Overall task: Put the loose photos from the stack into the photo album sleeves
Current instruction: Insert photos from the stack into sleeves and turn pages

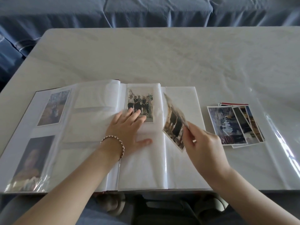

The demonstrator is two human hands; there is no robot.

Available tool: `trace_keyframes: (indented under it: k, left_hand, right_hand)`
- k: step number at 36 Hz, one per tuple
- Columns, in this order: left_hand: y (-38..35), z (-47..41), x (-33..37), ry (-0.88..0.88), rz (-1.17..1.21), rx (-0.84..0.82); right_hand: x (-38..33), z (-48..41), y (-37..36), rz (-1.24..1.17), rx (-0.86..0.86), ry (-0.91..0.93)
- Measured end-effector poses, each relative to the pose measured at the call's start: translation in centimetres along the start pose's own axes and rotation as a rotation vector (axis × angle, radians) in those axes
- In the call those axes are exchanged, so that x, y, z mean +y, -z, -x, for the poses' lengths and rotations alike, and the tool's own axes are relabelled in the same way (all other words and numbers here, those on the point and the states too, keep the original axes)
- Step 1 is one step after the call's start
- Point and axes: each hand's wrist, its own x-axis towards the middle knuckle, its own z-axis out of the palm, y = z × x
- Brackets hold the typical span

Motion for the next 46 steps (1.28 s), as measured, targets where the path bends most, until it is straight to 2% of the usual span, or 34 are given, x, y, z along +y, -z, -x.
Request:
trace_keyframes:
  k: [12,18,21,25,30,37,46]
  left_hand:
    - [0.0,-0.1,0.0,-0.007,-0.035,0.001]
    - [0.0,0.1,0.0,-0.013,-0.039,0.048]
    - [0.0,0.3,0.1,-0.014,-0.033,0.066]
    - [0.1,0.0,0.0,-0.061,-0.020,0.040]
    - [-1.1,1.2,1.6,-0.116,0.036,0.036]
    - [-2.5,2.3,3.3,0.003,0.038,-0.018]
    - [-2.5,2.4,3.1,-0.030,0.105,0.034]
  right_hand:
    - [0.7,1.2,-0.1,-0.080,-0.191,-0.093]
    - [0.6,2.1,-0.4,-0.085,-0.381,-0.107]
    - [0.6,2.3,-0.6,-0.168,-0.472,-0.165]
    - [1.1,1.8,-0.2,-0.272,-0.354,-0.318]
    - [2.3,0.8,1.0,-0.268,-0.120,-0.322]
    - [3.0,1.2,1.2,-0.267,-0.075,-0.323]
    - [1.7,1.8,0.5,-0.248,-0.062,-0.201]
